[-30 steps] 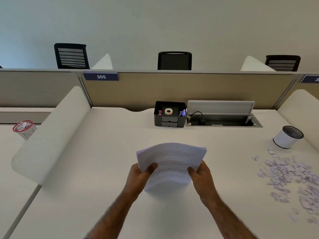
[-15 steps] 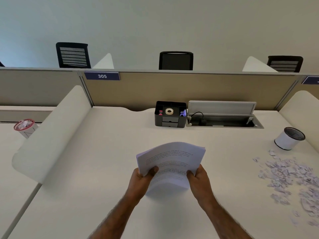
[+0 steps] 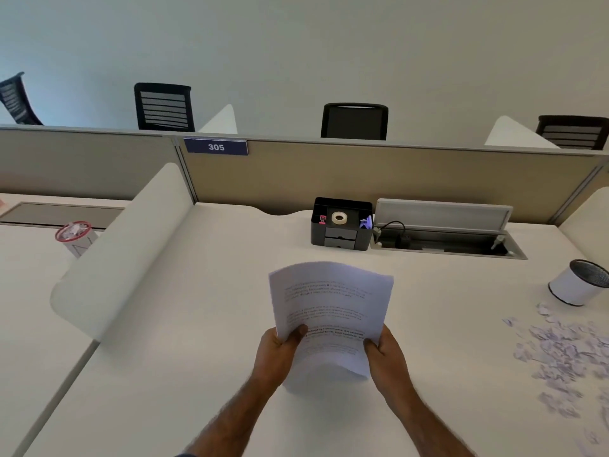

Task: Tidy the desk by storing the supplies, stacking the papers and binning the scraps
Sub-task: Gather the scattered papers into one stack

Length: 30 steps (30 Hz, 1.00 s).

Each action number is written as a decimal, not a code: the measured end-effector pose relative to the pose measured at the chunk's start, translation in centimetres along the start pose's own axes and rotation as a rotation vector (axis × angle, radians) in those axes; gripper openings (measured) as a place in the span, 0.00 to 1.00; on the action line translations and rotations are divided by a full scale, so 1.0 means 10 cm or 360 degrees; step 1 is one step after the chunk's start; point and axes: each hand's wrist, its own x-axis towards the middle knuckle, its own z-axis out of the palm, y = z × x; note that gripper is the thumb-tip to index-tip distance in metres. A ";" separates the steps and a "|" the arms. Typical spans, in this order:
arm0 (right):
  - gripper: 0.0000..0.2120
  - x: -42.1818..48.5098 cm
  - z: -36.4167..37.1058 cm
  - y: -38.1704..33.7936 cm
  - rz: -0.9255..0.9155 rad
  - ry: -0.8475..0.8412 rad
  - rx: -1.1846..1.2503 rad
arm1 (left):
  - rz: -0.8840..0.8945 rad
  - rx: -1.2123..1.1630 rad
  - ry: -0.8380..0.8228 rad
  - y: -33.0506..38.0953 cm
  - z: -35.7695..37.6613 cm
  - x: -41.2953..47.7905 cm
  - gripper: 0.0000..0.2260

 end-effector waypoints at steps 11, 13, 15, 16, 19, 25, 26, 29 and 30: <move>0.09 0.46 1.20 -0.49 0.0112 -0.0102 0.0052 | -0.0208 0.0097 -0.0062 0.33 -1.37 0.72 0.10; 0.10 0.59 1.57 -0.62 0.0185 -0.0110 0.0071 | -0.0236 0.0092 -0.0060 0.34 -1.70 0.97 0.12; 0.10 0.75 1.93 -0.72 0.0211 -0.0097 0.0075 | -0.0253 0.0103 -0.0003 0.33 -2.00 1.22 0.11; 0.09 0.83 2.08 -0.76 0.0221 -0.0081 0.0066 | -0.0255 0.0137 0.0057 0.31 -2.12 1.35 0.09; 0.08 1.11 2.56 -0.81 0.0275 -0.0034 0.0033 | -0.0268 0.0263 0.0260 0.23 -2.45 1.75 0.06; 0.10 1.58 3.22 -0.84 0.0376 -0.0039 -0.0019 | -0.0316 0.0341 0.0393 0.03 -2.88 2.39 0.11; 0.10 1.65 3.29 -0.85 0.0400 -0.0037 -0.0026 | -0.0325 0.0347 0.0401 0.02 -2.92 2.47 0.12; 0.09 1.80 3.47 -0.86 0.0452 -0.0031 -0.0044 | -0.0349 0.0413 0.0425 0.02 -2.97 2.64 0.13; 0.09 1.84 3.52 -0.86 0.0470 -0.0035 -0.0040 | -0.0354 0.0438 0.0450 0.02 -2.98 2.70 0.14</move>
